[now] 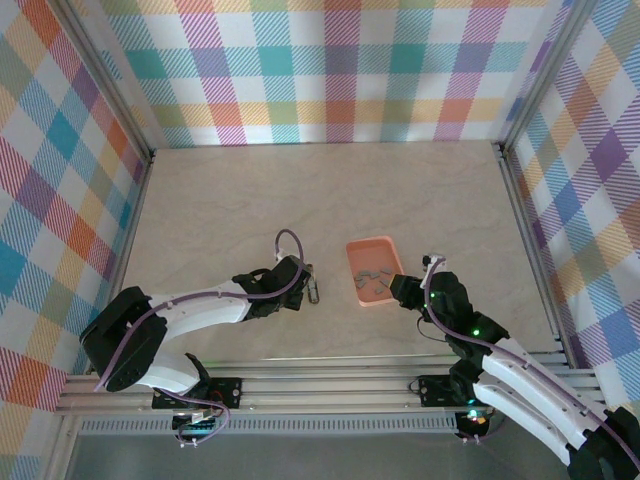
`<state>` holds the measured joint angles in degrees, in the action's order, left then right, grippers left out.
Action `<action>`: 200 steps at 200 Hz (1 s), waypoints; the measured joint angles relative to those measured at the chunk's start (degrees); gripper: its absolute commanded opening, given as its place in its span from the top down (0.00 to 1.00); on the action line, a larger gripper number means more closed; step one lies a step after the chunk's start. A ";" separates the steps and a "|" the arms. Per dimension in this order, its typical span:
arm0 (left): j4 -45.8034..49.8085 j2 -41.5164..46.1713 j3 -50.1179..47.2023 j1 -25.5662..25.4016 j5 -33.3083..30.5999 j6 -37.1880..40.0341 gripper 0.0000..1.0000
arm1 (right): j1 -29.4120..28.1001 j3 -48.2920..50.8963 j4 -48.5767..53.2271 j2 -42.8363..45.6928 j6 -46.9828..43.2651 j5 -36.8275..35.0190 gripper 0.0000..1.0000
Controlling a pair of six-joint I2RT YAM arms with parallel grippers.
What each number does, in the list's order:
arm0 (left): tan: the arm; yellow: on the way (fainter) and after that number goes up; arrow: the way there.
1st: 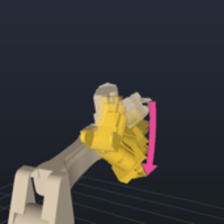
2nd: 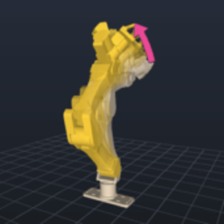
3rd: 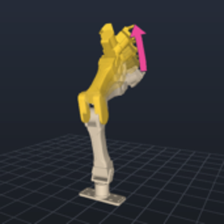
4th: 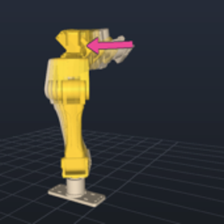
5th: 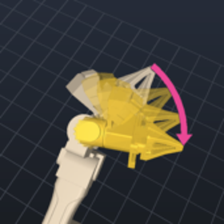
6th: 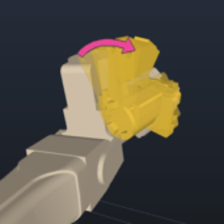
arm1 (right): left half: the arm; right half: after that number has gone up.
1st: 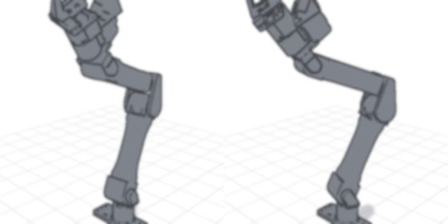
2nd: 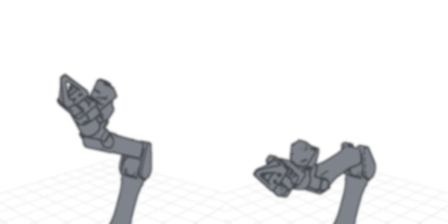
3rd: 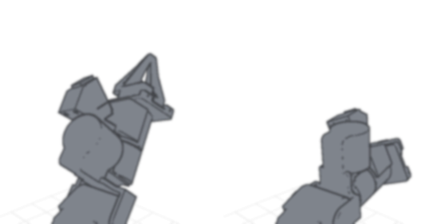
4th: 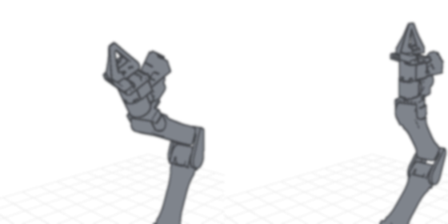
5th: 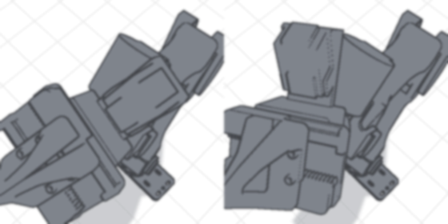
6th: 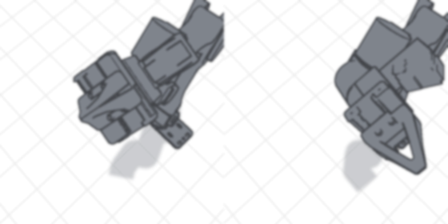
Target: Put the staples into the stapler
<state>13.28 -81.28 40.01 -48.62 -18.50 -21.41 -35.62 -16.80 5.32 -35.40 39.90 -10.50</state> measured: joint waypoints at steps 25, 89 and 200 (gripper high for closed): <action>-0.13 -0.52 0.00 0.00 0.42 -0.02 0.86 | 0.00 0.00 0.02 0.00 0.00 0.00 0.69; -0.83 -1.29 0.00 0.00 0.42 -0.20 0.87 | 0.00 0.20 0.20 0.39 0.00 -0.39 0.69; -1.27 -2.78 0.00 0.00 0.42 -0.96 0.76 | 0.00 0.44 0.68 1.18 0.04 -0.61 0.69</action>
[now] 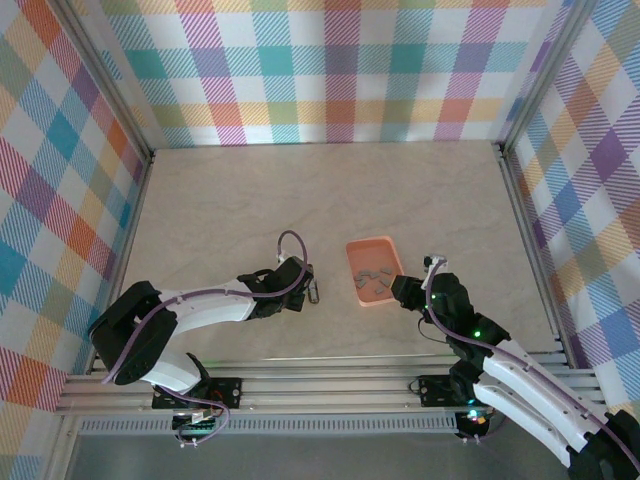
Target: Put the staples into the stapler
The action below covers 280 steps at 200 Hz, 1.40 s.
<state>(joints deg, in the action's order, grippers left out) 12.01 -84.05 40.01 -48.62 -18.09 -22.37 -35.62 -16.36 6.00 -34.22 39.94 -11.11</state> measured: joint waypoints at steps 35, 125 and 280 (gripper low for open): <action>0.52 0.00 0.00 0.02 -0.02 -0.31 0.66 | 0.00 0.20 0.15 0.00 0.13 0.00 0.69; 6.03 9.16 5.01 5.42 4.83 1.51 0.34 | 0.00 0.31 0.15 0.04 -0.09 0.72 0.69; 14.71 -13.97 26.29 18.32 41.70 26.14 0.41 | 0.00 -0.81 0.48 0.28 -1.62 7.13 0.69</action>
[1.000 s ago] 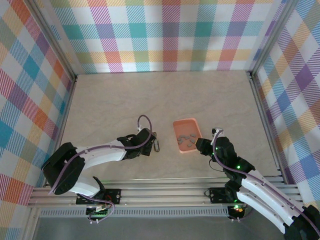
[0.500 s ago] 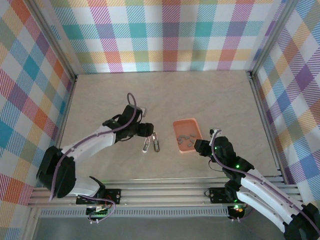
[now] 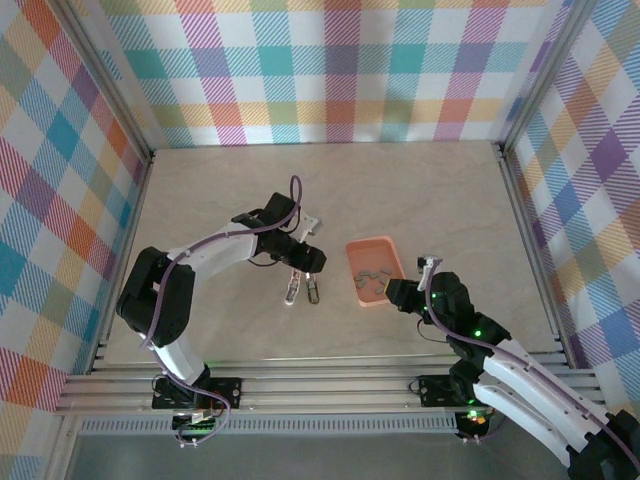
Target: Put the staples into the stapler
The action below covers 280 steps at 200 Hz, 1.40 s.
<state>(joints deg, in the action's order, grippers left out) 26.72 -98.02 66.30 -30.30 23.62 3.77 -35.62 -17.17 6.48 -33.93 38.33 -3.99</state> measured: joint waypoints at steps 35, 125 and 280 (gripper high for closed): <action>1.05 0.00 0.28 0.09 1.97 1.62 0.48 | 0.00 -0.02 0.81 0.57 0.00 -0.02 0.69; 3.78 -0.07 1.03 0.09 2.84 3.39 0.58 | 0.00 -0.02 1.55 1.44 -0.02 -0.11 0.69; 7.61 3.89 -6.84 0.09 -0.76 1.55 0.57 | 0.00 -0.02 1.53 1.49 0.00 -0.46 0.69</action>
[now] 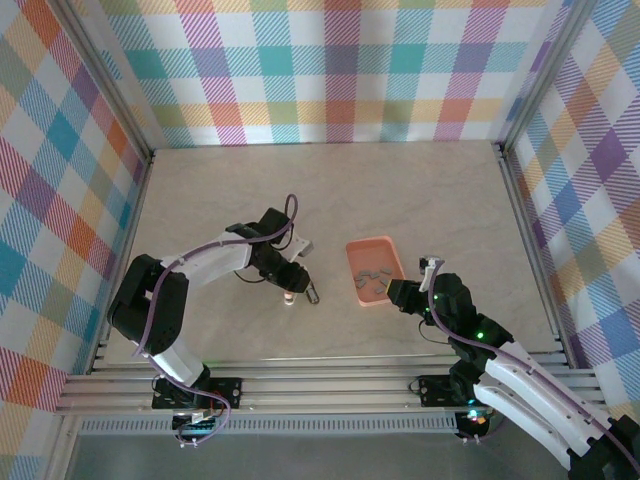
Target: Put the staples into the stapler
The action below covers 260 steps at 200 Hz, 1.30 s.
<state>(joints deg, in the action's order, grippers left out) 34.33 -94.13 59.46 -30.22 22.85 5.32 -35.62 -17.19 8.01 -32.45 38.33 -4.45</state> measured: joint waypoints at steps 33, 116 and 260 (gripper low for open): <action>-0.81 2.16 -1.33 0.00 -0.66 -2.23 0.57 | 0.00 0.00 0.00 0.00 -0.02 0.00 0.69; -1.75 11.39 -5.62 2.56 -6.05 -16.13 0.68 | 0.00 0.00 -0.35 -1.77 0.00 0.09 0.69; -1.55 3.74 -6.86 4.39 0.44 -23.93 0.79 | 0.00 0.00 -1.11 -1.97 0.02 0.46 0.69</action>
<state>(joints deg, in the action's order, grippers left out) 32.77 -90.39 52.60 -25.82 23.29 -18.61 -35.62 -17.19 6.90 -34.41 38.35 -3.99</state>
